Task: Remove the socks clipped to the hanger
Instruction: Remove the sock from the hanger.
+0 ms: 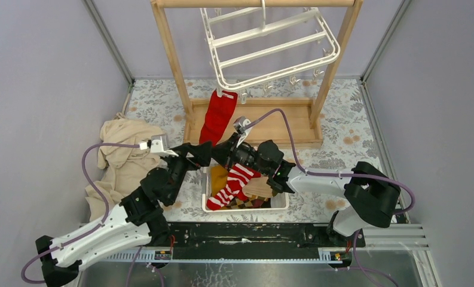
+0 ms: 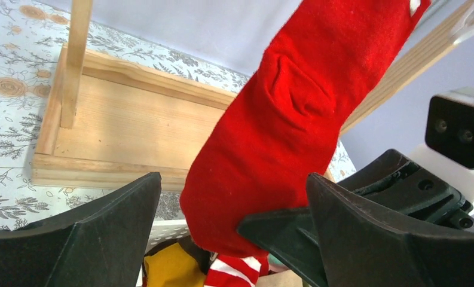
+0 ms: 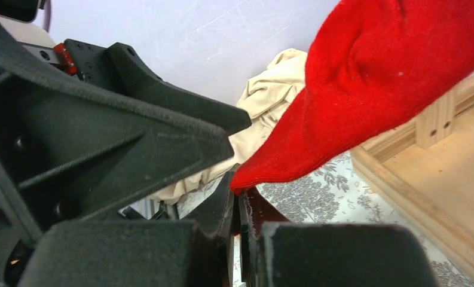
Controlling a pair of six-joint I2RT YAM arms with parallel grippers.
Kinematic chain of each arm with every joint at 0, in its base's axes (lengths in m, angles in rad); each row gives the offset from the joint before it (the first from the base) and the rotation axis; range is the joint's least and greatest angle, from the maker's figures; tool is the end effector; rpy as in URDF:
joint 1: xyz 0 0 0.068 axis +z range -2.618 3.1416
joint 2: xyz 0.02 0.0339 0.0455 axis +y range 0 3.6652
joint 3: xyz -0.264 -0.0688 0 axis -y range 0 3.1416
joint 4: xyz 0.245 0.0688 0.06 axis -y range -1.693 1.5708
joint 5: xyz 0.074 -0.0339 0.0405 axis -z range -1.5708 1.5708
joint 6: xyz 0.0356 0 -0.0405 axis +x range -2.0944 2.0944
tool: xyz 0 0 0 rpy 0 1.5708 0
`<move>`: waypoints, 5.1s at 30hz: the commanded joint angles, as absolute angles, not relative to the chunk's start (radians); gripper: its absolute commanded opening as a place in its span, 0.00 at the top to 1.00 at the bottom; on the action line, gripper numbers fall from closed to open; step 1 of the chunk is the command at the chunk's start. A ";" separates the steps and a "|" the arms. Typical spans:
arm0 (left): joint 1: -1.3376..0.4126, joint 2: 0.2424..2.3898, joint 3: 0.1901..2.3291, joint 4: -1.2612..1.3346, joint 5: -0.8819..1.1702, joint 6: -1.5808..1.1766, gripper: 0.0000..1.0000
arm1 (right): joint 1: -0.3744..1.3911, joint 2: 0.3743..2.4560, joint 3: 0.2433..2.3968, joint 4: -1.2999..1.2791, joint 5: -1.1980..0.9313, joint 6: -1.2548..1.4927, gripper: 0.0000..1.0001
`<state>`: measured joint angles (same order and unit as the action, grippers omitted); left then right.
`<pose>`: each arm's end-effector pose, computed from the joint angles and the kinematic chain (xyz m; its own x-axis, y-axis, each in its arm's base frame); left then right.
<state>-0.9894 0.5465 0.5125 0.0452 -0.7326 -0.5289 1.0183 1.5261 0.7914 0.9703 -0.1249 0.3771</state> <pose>0.0978 -0.1054 0.3035 -0.1229 -0.4961 -0.8595 0.2224 0.8303 -0.5110 0.1728 0.2888 0.2830 -0.2205 0.3385 -0.9148 -0.8895 0.3151 0.3310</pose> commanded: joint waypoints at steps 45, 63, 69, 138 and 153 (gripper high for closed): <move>-0.146 0.877 0.207 1.130 0.557 -1.055 0.02 | 0.884 1.373 0.772 0.859 -0.187 0.350 1.00; -0.147 0.935 0.199 1.266 0.608 -1.110 0.01 | 0.877 1.440 0.842 0.852 -0.251 0.386 1.00; -0.147 0.928 0.211 1.286 0.620 -1.123 0.02 | 0.878 1.490 0.884 0.862 -0.290 0.412 1.00; -0.156 0.925 0.592 0.520 0.539 -0.815 0.78 | 1.157 1.482 1.438 0.441 0.466 -0.138 0.46; -0.156 0.863 0.692 0.401 0.605 -0.800 0.79 | 0.978 1.431 1.436 0.379 0.443 -0.062 0.46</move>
<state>-0.1562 0.8734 0.6487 0.4133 0.5499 -0.8082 1.0138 1.4982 1.4265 0.3584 0.4335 -0.0826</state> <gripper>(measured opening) 0.214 0.544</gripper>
